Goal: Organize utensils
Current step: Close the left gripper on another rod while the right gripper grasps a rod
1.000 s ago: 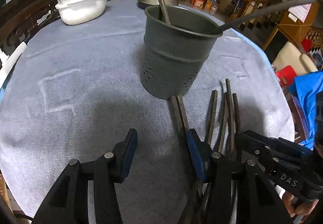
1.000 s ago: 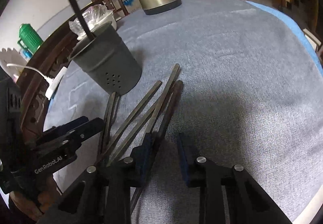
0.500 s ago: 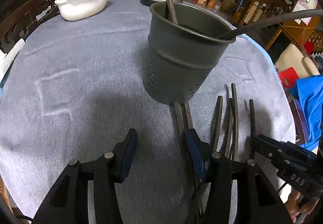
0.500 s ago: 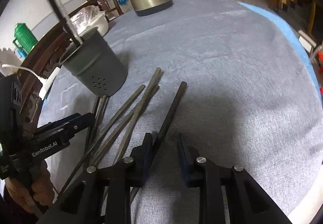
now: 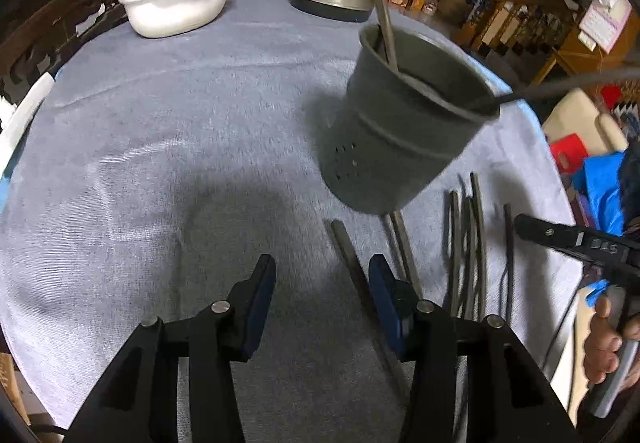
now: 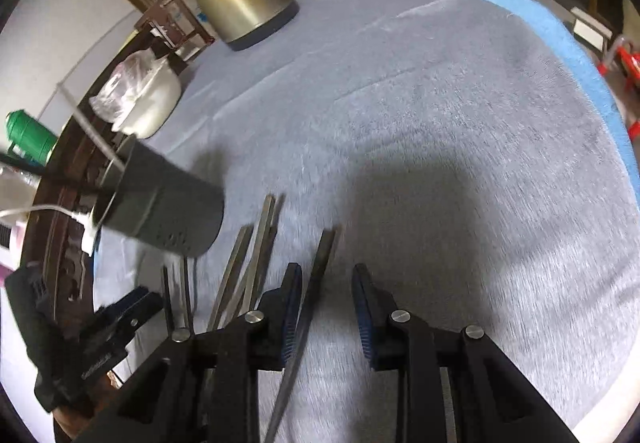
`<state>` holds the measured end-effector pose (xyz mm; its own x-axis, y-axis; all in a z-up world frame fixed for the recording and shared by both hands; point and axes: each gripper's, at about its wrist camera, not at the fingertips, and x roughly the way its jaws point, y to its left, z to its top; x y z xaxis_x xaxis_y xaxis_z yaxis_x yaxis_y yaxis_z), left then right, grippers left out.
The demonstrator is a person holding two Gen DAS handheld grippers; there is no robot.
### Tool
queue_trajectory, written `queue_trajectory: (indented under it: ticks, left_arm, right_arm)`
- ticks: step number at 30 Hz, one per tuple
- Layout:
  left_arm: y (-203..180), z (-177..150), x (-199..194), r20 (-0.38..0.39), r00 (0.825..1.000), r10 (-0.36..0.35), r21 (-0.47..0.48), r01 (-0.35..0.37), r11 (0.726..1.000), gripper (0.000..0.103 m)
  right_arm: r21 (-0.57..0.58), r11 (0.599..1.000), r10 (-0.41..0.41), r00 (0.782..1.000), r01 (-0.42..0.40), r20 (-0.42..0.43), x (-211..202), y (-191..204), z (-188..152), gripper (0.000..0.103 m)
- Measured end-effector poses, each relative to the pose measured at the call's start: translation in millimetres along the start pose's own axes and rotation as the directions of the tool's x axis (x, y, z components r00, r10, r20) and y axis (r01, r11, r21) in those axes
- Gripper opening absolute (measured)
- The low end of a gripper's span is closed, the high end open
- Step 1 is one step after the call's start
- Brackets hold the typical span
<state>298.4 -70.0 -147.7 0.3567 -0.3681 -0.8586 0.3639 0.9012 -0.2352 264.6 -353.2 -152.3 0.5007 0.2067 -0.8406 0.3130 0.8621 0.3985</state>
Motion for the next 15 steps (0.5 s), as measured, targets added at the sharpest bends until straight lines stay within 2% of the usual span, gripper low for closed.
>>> queue_trajectory:
  ticks: [3, 7, 9, 11, 13, 15]
  left_arm:
    - [1, 9, 4, -0.017, 1.0, -0.01, -0.015, 0.01, 1.0, 0.05]
    - [-1, 18, 18, -0.075, 0.997, -0.01, -0.034, 0.008, 0.999, 0.047]
    - [-3, 19, 22, -0.084, 0.996, 0.003, -0.031, -0.005, 1.0, 0.038]
    - [-6, 20, 24, -0.093, 0.996, 0.016, -0.018, -0.018, 1.0, 0.034]
    - [-8, 22, 27, -0.104, 0.995, 0.01, -0.018, -0.012, 1.0, 0.028]
    - [-12, 24, 31, -0.12, 0.993, 0.0, -0.02, -0.002, 1.0, 0.016]
  right_arm:
    - [0.0, 1.0, -0.001, 1.0, 0.001, -0.021, 4, 2, 8, 0.029]
    - [-0.005, 0.999, -0.05, 0.997, 0.049, -0.058, 17, 8, 13, 0.029]
    - [-0.028, 0.997, -0.075, 0.996, 0.074, -0.055, 19, 13, 13, 0.028]
    - [-0.071, 0.992, -0.109, 0.992, 0.105, -0.055, 22, 21, 13, 0.028]
    - [-0.12, 0.982, -0.15, 0.988, 0.143, -0.046, 23, 31, 8, 0.022]
    - [-0.165, 0.97, -0.185, 0.982, 0.176, -0.037, 25, 37, 5, 0.015]
